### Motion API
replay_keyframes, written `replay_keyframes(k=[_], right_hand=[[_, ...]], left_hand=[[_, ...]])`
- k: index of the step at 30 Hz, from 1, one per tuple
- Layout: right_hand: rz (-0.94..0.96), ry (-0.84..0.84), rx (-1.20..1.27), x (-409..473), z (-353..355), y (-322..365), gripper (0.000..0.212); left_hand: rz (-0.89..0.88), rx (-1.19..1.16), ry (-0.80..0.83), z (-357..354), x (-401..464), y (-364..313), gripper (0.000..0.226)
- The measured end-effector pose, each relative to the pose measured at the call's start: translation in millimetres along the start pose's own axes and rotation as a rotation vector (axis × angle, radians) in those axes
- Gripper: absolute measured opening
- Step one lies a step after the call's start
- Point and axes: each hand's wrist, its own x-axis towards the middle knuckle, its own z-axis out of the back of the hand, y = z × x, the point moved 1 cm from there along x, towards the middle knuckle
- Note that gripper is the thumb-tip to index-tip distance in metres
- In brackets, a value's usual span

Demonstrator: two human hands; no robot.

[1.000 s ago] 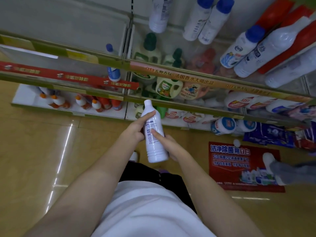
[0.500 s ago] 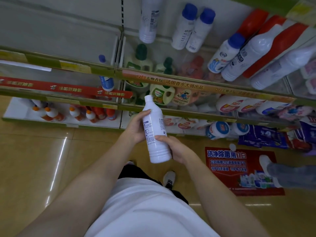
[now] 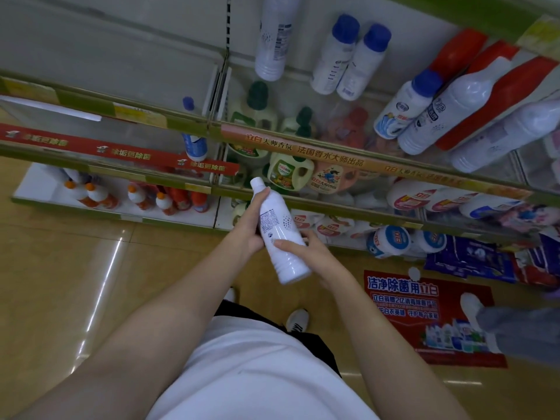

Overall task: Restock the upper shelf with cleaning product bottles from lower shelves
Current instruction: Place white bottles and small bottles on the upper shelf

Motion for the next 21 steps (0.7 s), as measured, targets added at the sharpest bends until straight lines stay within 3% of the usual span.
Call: replay_keyframes(k=[3, 6, 13, 16, 19, 21], right_hand=[[-0.105, 0.215, 0.207, -2, 3, -1, 0.051], [-0.102, 0.294, 0.251, -1, 0, -6, 0.053], [-0.024, 0.165, 0.165, 2, -9, -10, 0.06], [0.036, 0.053, -0.042, 3, -12, -6, 0.058], [0.084, -0.097, -0.28, 5, -23, -4, 0.078], [0.087, -0.099, -0.287, 1, -29, -4, 0.08]], left_hand=[[0.041, -0.037, 0.094, 1, -2, 1, 0.066], [0.05, -0.017, 0.136, -1, -8, 0, 0.061], [0.049, 0.094, 0.113, 4, -15, -6, 0.069], [0.017, 0.135, 0.103, 2, -19, -8, 0.077], [0.012, 0.121, 0.028, -1, -19, -5, 0.082], [-0.008, 0.139, -0.004, -1, -17, -4, 0.077]])
